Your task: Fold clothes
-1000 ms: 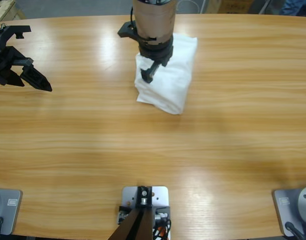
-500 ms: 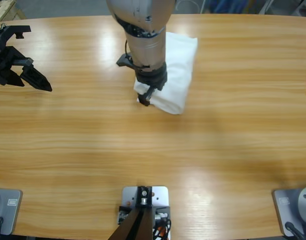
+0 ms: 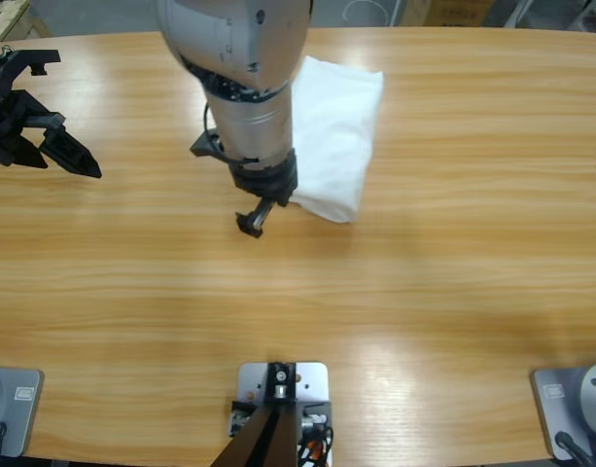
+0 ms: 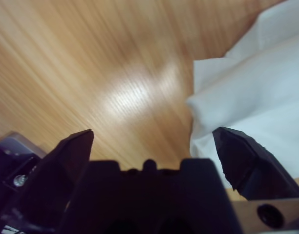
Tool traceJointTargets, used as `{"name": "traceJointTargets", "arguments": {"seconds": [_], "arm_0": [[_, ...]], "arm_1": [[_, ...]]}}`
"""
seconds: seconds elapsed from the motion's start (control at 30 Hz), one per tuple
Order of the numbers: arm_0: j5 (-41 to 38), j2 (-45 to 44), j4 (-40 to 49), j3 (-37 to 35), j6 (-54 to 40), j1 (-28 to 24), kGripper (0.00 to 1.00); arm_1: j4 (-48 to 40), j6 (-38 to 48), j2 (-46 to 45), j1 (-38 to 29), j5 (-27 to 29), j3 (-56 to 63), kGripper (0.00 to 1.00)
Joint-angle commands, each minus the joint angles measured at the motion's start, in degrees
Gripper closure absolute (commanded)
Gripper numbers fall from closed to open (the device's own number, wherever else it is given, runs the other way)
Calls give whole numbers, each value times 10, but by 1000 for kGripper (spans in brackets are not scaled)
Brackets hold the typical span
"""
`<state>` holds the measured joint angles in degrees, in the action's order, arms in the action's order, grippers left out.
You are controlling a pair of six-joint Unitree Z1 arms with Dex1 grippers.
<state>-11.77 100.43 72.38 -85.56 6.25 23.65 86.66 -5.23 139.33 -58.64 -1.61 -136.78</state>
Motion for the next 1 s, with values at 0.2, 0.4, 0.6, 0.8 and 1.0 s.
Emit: {"name": "traceJointTargets", "arguments": {"seconds": [0.2,0.4,0.6,0.8,1.0], "arm_0": [[-9,23,-8,14,-9,-3,9],[-10,22,-7,15,-9,-3,9],[-11,23,-7,15,-10,-2,9],[-11,23,-7,15,-10,-1,9],[-11,26,-7,15,-10,-1,9]], "arm_1": [[4,7,24,-7,-21,9,18],[-17,2,35,-4,4,21,18],[-22,0,39,17,17,25,18],[-23,-3,49,20,12,28,18],[-27,-10,55,20,-15,32,18]]}}
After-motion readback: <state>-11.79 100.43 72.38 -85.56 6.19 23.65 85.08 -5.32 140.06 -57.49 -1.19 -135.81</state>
